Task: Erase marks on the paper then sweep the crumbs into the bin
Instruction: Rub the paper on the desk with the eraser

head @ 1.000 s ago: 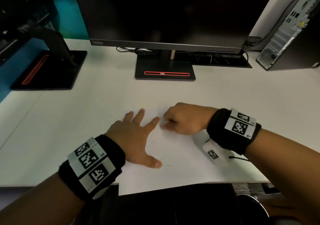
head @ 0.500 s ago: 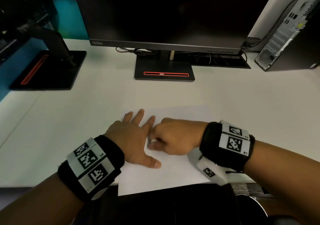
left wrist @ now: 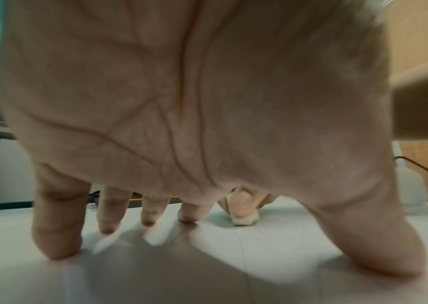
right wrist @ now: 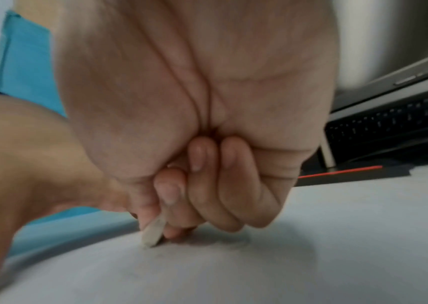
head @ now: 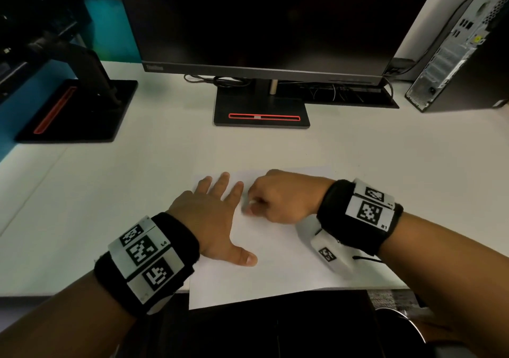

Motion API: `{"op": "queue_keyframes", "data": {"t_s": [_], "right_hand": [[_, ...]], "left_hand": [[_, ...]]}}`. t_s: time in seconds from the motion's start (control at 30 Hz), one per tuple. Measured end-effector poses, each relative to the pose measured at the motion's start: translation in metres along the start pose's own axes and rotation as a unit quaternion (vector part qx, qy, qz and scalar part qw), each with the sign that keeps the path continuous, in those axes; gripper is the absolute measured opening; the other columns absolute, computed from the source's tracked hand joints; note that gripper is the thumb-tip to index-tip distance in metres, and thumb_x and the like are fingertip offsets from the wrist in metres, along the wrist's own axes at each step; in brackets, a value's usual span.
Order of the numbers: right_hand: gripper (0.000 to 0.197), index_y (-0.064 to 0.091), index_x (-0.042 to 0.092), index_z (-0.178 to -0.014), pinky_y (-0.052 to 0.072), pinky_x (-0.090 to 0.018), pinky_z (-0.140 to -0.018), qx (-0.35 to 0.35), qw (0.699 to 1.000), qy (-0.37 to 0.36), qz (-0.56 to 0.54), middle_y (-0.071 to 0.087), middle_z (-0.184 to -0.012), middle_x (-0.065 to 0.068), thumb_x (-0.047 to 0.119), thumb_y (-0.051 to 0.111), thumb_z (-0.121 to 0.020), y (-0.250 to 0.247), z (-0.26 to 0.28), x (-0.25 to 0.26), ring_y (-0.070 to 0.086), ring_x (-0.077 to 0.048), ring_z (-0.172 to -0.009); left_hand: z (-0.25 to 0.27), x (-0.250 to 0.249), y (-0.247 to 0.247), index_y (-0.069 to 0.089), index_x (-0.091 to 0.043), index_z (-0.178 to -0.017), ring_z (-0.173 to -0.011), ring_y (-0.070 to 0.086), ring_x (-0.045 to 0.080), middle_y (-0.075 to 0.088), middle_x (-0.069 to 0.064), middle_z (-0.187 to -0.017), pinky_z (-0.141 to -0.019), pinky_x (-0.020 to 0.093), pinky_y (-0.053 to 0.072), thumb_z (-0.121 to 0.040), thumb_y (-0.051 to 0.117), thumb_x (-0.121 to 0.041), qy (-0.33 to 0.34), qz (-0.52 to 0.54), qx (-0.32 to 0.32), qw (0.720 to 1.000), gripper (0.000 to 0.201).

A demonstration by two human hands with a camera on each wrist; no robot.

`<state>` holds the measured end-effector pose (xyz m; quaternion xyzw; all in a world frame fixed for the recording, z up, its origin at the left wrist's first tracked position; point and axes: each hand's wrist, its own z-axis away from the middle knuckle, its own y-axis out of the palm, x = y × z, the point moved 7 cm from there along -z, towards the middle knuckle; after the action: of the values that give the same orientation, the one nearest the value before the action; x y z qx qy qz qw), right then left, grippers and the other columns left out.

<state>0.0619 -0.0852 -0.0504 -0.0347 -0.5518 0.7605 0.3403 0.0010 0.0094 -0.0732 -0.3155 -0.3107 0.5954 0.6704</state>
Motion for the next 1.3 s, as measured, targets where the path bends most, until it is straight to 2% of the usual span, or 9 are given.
{"op": "queue_keyframes", "data": {"t_s": [0.1,0.33,0.5,0.6,0.7,0.87,0.97,1.13,1.3], "right_hand": [[0.037,0.069,0.010,-0.093,0.049,-0.032,-0.072,0.000,0.999,-0.036,-0.001,0.066,-0.076,-0.003,0.035,0.044,-0.104,0.010,0.000,0.018,0.059,-0.015,-0.071],[0.042,0.065,0.009,-0.083,0.044,-0.032,-0.071,-0.004,1.000,0.007,0.012,0.062,-0.073,-0.001,0.038,0.042,-0.104,0.001,0.005,-0.004,0.056,-0.017,-0.071],[0.037,0.066,0.009,-0.086,0.041,-0.025,-0.064,0.017,0.998,-0.046,-0.027,0.062,-0.070,0.000,0.034,0.045,-0.104,0.022,0.012,0.026,0.054,-0.009,-0.065],[0.041,0.064,0.011,-0.082,0.047,-0.033,-0.071,0.035,0.999,-0.014,-0.009,0.062,-0.072,0.000,0.040,0.044,-0.104,0.012,0.012,0.009,0.057,-0.015,-0.070],[0.040,0.056,0.017,-0.074,0.041,-0.030,-0.068,0.000,1.000,0.002,-0.012,0.055,-0.067,0.005,0.040,0.044,-0.104,0.006,0.015,-0.002,0.052,-0.012,-0.066],[0.039,0.065,0.010,-0.087,0.049,-0.032,-0.071,0.026,0.999,-0.031,-0.023,0.065,-0.073,-0.002,0.039,0.046,-0.102,0.021,0.029,0.009,0.058,-0.015,-0.070],[0.042,0.059,0.011,-0.077,0.049,-0.038,-0.073,-0.008,1.000,0.016,0.002,0.059,-0.069,0.001,0.042,0.045,-0.102,0.004,0.027,-0.017,0.055,-0.019,-0.069],[0.033,0.063,0.015,-0.085,0.039,-0.024,-0.064,0.011,0.999,-0.035,-0.027,0.059,-0.068,0.005,0.038,0.047,-0.103,0.023,0.032,0.011,0.053,-0.006,-0.063],[0.040,0.054,0.015,-0.072,0.040,-0.027,-0.063,-0.004,1.000,0.010,-0.017,0.054,-0.065,0.005,0.040,0.046,-0.103,0.011,0.034,-0.016,0.050,-0.010,-0.062]], "left_hand": [[0.000,0.000,0.000,-0.026,-0.029,-0.155,-0.153,-0.019,0.030,-0.033,0.001,-0.162,-0.122,0.046,0.017,-0.065,0.055,-0.093,0.000,0.006,0.005,1.000,0.137],[-0.002,0.001,0.001,-0.028,-0.028,-0.155,-0.153,-0.019,0.030,-0.034,0.001,-0.162,-0.121,0.047,0.016,-0.064,0.054,-0.094,-0.001,0.002,0.004,1.000,0.139],[-0.001,0.000,0.001,-0.027,-0.029,-0.155,-0.153,-0.019,0.030,-0.033,0.002,-0.162,-0.122,0.047,0.016,-0.065,0.055,-0.093,0.000,0.004,0.006,1.000,0.138],[0.000,0.000,0.000,-0.027,-0.029,-0.155,-0.153,-0.018,0.029,-0.033,0.001,-0.162,-0.121,0.046,0.018,-0.064,0.054,-0.094,-0.002,0.002,0.003,1.000,0.138],[-0.001,0.000,0.000,-0.027,-0.028,-0.155,-0.153,-0.018,0.030,-0.033,0.002,-0.163,-0.121,0.047,0.018,-0.064,0.054,-0.094,-0.003,0.004,0.000,1.000,0.139],[0.000,-0.001,-0.001,-0.027,-0.028,-0.155,-0.153,-0.018,0.029,-0.033,0.002,-0.162,-0.121,0.047,0.018,-0.064,0.055,-0.093,-0.006,-0.001,0.006,1.000,0.139],[0.000,0.000,-0.001,-0.027,-0.027,-0.155,-0.153,-0.018,0.030,-0.034,0.003,-0.162,-0.121,0.048,0.018,-0.064,0.055,-0.094,-0.006,0.000,0.005,1.000,0.140],[-0.002,0.000,0.000,-0.027,-0.028,-0.155,-0.153,-0.017,0.030,-0.033,0.002,-0.163,-0.122,0.049,0.018,-0.064,0.055,-0.094,-0.004,-0.002,0.001,1.000,0.140],[-0.001,-0.001,-0.001,-0.027,-0.031,-0.155,-0.153,-0.016,0.031,-0.032,0.004,-0.163,-0.122,0.050,0.020,-0.064,0.055,-0.094,0.000,-0.003,-0.006,1.000,0.137]]}}
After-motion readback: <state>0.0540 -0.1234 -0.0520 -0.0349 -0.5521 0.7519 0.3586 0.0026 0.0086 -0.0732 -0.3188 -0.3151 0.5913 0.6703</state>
